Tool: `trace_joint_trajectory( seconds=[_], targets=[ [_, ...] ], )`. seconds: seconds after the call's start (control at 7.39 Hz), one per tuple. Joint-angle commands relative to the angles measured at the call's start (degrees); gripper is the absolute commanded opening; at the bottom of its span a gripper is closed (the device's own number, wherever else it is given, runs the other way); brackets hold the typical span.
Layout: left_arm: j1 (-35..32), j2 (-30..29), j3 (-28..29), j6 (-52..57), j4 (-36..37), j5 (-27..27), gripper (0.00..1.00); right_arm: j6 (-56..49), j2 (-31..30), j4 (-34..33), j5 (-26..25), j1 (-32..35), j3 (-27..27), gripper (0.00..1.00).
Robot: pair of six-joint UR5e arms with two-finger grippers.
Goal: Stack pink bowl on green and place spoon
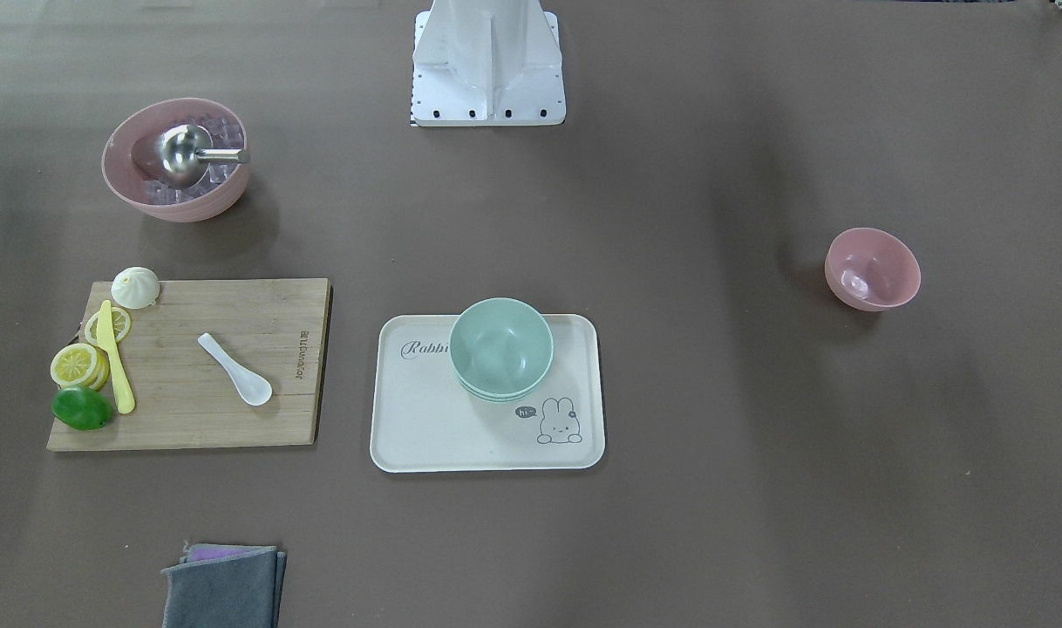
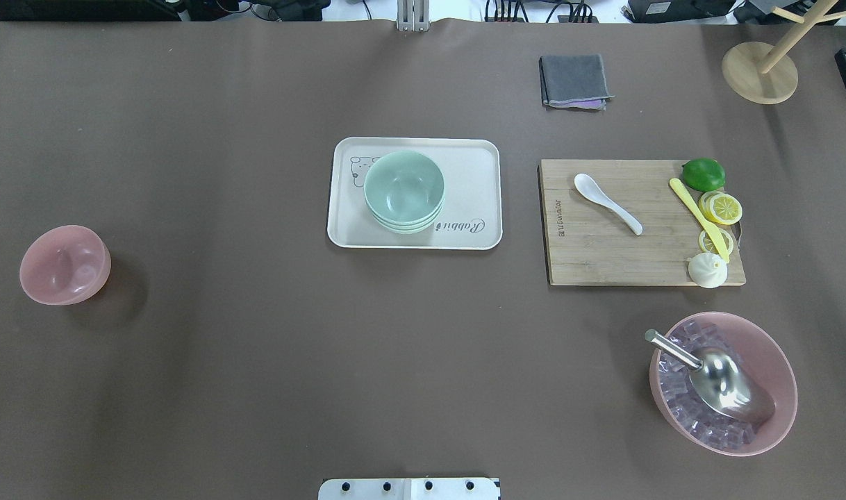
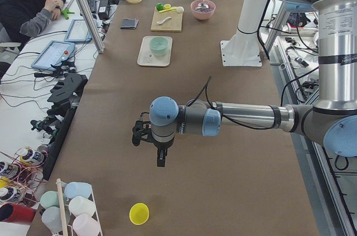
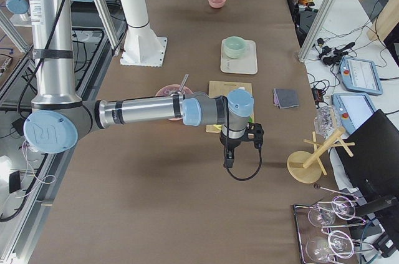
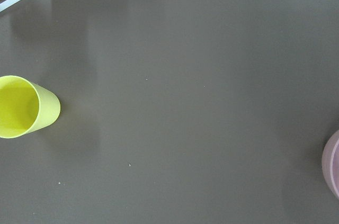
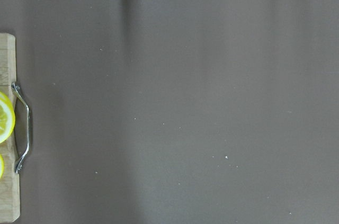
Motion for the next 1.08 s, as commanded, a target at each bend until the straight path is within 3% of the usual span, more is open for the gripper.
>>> trace_joint_trajectory(
  seconds=[0.0,0.41,0.68,0.95],
  targets=[
    [0.0,-0.15,-0.05,0.18,-0.09,-0.17,0.99,0.04,0.0,0.0,0.0,-0.02,0.0,1.0],
    [0.0,-2.33,-0.57,0.35,-0.44,-0.79,0.99,0.39,2.7,0.09,0.0,-1.07,0.79,1.0],
    [0.17,-4.8,-0.05,-0.09,-5.59,-0.79,0.99,0.75,3.16,0.09,0.09,-2.82,4.55,1.0],
    [0.97,-5.86,0.13,-0.18,-6.33,-0.96,0.99,0.13,5.69,1.57,-0.44,-5.19,5.1,1.0]
  ],
)
